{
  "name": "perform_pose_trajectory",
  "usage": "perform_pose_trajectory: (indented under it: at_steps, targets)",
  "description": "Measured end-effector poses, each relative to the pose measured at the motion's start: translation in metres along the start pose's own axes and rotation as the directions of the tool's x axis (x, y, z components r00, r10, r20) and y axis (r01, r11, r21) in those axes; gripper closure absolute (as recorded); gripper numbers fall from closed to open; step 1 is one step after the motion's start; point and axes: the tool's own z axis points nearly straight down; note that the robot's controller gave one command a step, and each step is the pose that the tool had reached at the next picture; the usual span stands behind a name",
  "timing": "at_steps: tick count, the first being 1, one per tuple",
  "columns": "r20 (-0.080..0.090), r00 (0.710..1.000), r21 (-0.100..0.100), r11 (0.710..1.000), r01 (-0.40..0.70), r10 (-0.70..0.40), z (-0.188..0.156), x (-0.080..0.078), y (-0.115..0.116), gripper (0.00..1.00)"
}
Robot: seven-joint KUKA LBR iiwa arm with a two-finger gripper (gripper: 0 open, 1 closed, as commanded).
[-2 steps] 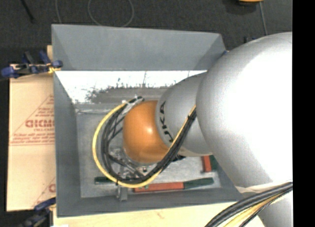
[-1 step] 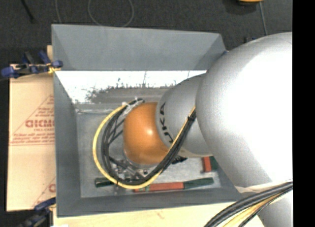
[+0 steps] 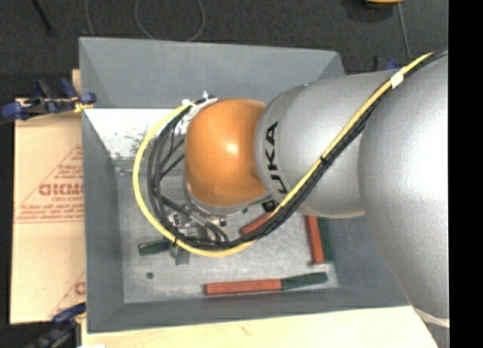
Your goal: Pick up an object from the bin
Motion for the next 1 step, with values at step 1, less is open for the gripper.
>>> perform_pose_trajectory:
  at_steps: [1]
  targets:
    - [-0.001, 1.000, 0.001, 1.000, -0.002, 0.002, -0.0791, 0.0084, -0.0078, 1.00]
